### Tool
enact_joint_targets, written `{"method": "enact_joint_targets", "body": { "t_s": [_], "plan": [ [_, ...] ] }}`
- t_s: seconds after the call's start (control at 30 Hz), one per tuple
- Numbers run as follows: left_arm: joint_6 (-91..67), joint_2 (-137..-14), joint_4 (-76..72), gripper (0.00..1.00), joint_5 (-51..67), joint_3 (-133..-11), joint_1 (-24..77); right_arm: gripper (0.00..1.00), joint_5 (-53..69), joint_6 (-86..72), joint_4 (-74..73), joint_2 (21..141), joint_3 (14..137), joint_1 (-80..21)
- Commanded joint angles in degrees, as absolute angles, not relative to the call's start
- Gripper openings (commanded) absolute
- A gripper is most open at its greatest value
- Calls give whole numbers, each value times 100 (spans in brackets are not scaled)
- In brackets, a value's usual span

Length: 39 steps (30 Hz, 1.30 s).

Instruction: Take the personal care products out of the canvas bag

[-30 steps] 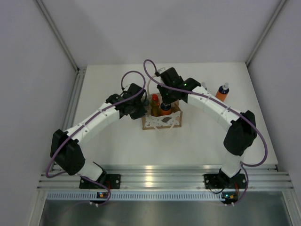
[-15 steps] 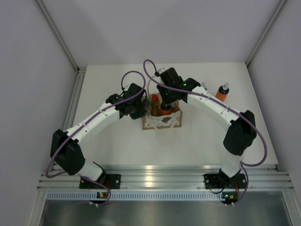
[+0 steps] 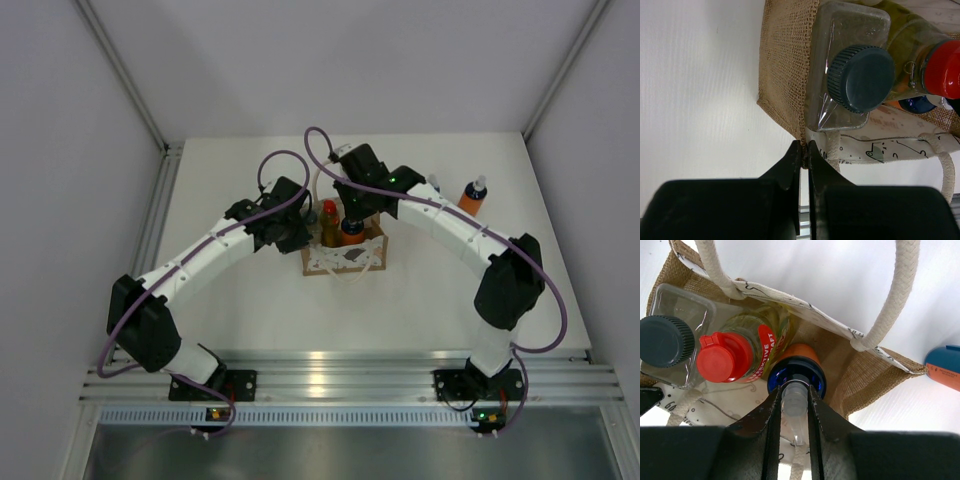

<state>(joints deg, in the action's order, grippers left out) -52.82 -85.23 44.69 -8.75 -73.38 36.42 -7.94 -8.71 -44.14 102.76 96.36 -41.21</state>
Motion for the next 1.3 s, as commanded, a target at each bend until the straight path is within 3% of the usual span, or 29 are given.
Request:
{"method": "enact_joint_targets", "body": {
  "t_s": [0.0,0.83,1.27],
  "plan": [
    [-5247,-8464,4562,0,-791,-7374,3656,0,-835,-905,-4535,10371,9492,-4184],
    [-5247,-8490,4562,0,-791,-7392,3647,0,-1195,-1081,-5045,9308,10916,-4140],
    [-5265,-8481,4562,0,-747,-7383,3656,0,-967,-1204,-5089,8464,11223,-3464]
  ]
}}
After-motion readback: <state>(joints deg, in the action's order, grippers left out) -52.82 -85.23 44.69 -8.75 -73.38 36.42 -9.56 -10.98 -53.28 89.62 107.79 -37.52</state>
